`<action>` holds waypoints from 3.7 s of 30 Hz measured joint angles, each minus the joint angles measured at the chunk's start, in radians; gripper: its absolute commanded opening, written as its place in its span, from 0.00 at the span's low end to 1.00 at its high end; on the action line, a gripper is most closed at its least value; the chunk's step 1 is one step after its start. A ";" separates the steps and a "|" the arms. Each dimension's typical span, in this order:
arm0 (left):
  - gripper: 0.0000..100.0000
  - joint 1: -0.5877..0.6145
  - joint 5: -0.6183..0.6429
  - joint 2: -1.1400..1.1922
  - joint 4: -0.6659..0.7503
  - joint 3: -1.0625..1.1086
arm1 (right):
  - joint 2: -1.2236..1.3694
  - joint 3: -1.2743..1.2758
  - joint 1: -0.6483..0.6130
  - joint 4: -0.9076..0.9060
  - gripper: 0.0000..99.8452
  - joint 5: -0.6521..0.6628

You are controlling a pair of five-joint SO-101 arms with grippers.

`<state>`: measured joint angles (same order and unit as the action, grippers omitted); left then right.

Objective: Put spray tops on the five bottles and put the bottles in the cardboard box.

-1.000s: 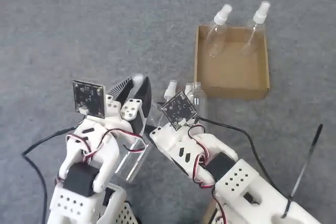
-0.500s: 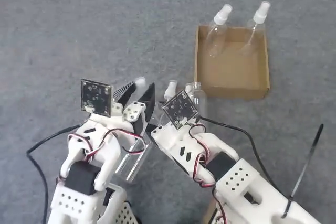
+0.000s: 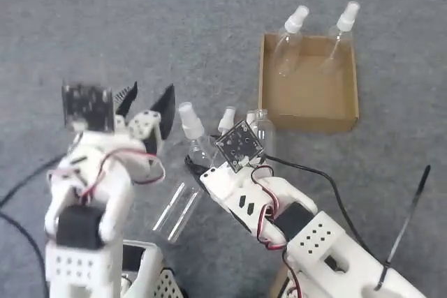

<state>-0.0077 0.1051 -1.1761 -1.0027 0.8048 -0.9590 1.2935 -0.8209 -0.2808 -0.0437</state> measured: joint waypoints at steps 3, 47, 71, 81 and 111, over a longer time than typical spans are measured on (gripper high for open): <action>0.19 -0.006 0.000 0.117 0.023 -0.009 | 0.000 0.000 0.000 0.000 0.01 0.000; 0.20 -0.049 -0.071 -0.267 -0.046 0.336 | 0.021 -0.331 0.192 -0.172 0.01 0.000; 0.32 -0.227 -0.083 -0.270 0.068 0.483 | 0.345 -0.792 0.170 -0.601 0.01 -0.006; 0.32 -0.233 -0.083 -0.270 0.069 0.483 | 0.262 -0.795 0.172 -0.695 0.01 -0.005; 0.32 -0.232 -0.083 -0.270 0.069 0.542 | 0.852 -1.016 0.669 -0.394 0.01 0.137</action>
<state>-0.2394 0.0222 -1.4461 -0.9337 1.3464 -0.1074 0.2777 -0.1519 -0.6751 0.0928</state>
